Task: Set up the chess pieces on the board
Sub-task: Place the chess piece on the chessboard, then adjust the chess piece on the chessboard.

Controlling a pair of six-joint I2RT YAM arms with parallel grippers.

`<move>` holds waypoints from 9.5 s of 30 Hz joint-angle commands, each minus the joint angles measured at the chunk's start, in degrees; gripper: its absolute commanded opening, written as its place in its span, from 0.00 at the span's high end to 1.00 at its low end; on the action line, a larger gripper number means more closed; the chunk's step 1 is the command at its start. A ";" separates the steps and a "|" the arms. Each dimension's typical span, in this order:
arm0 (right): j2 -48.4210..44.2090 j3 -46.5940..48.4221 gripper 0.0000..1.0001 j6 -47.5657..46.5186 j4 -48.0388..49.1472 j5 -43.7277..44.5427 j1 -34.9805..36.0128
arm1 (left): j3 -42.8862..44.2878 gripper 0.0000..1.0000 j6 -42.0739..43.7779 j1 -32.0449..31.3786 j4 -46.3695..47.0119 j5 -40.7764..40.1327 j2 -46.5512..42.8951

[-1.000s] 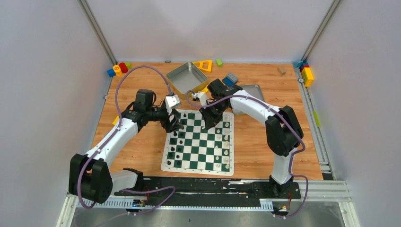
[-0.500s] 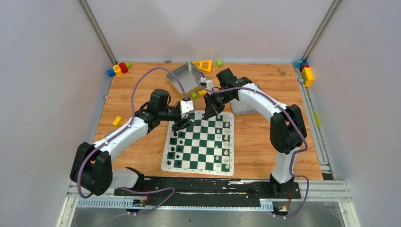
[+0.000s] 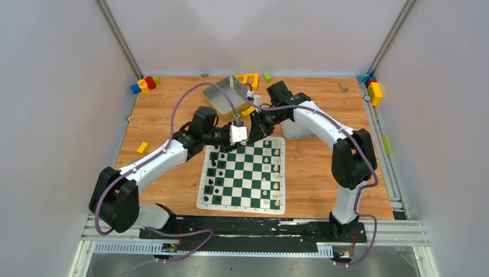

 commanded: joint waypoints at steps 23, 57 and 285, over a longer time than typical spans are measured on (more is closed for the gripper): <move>-2.70 -0.17 1.00 0.28 2.11 -2.85 -0.29 | 5.31 0.69 2.48 -1.01 -2.23 -0.40 3.84; -13.64 -9.44 0.53 -4.13 2.53 -3.32 -15.41 | 15.30 1.00 4.11 -6.28 -21.95 -7.31 11.45; -23.10 -23.11 0.55 -8.09 3.96 -11.47 -35.36 | 39.06 0.56 -2.80 -25.85 -44.19 -16.67 36.81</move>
